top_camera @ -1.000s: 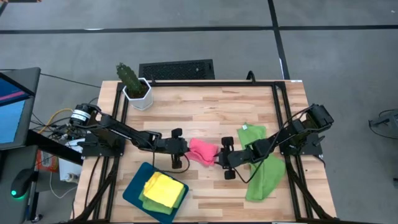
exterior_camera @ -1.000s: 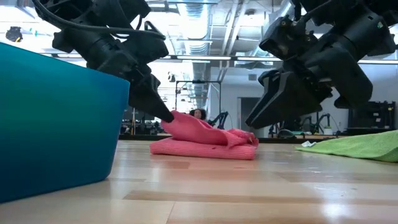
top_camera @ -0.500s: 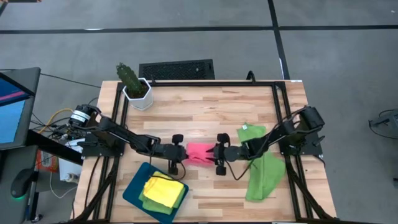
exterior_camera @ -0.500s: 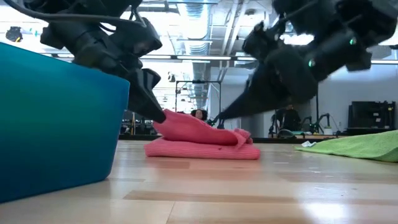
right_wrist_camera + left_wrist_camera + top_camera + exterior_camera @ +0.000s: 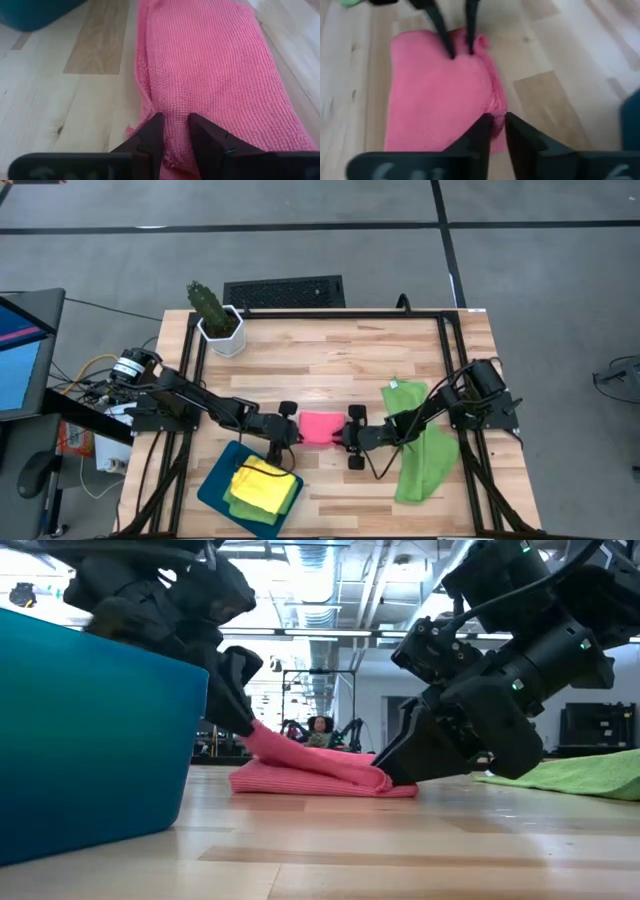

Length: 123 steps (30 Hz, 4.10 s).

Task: Fold microfiber towels
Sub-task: Fold the pink microfiber, then stack the folded pink microfiber on the yellow microfiber cloth in the blue bin

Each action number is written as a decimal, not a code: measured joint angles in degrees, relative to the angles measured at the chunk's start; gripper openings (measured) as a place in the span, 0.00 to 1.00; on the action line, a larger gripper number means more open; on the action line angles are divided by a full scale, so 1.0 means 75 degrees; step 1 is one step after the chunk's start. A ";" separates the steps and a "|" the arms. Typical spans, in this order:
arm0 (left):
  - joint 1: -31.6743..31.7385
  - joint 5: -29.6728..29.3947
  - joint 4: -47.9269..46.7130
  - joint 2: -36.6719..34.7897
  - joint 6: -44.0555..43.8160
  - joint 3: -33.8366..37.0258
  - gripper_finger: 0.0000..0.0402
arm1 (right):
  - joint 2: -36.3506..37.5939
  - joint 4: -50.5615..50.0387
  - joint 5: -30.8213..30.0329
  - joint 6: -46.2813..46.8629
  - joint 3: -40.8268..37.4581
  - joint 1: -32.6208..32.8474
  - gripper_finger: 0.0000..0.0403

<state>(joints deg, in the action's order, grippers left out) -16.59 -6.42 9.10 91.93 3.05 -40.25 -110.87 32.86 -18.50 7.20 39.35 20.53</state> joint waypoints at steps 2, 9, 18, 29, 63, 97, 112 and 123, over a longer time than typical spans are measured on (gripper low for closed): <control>-0.0067 0.0050 -0.0180 -0.0005 0.0203 -0.0118 0.19 | 0.0009 -0.0005 0.0000 -0.0016 0.0000 -0.0003 0.29; -0.0188 -0.0110 -0.1439 -0.0008 0.0199 -0.0756 0.47 | 0.0026 -0.0058 0.0017 -0.0087 -0.0012 -0.0006 0.30; -0.0172 -0.1022 0.1846 0.0081 -0.0495 -0.0145 0.43 | 0.0017 -0.0051 0.0023 -0.0123 -0.0020 -0.0012 0.30; -0.0327 -0.1419 0.2987 0.1414 -0.1450 0.0590 0.07 | 0.0017 -0.0114 0.0023 -0.0023 -0.0026 -0.0009 0.30; -0.0151 -0.3105 0.2868 0.0363 -0.0409 0.0920 0.02 | -0.0315 0.0554 -0.0935 -0.0350 -0.0024 -0.0705 0.30; 0.0486 -0.2728 0.2600 -0.0513 -0.0893 0.1241 0.02 | 0.3859 -0.5932 0.1058 0.5750 -0.0049 -0.0881 0.66; 0.0483 -0.1082 0.2463 -0.0480 -0.1032 0.1245 0.02 | 0.1549 -0.2749 0.0591 0.8358 -0.0030 -0.0822 0.70; 0.0514 -0.0695 0.2881 0.0876 -0.0367 0.1247 0.02 | 0.0539 -0.1808 0.0482 0.8840 0.0478 -0.0860 0.70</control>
<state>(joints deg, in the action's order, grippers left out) -12.74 -11.63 30.71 98.50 0.30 -30.89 -106.83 19.30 -14.89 73.50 42.94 14.09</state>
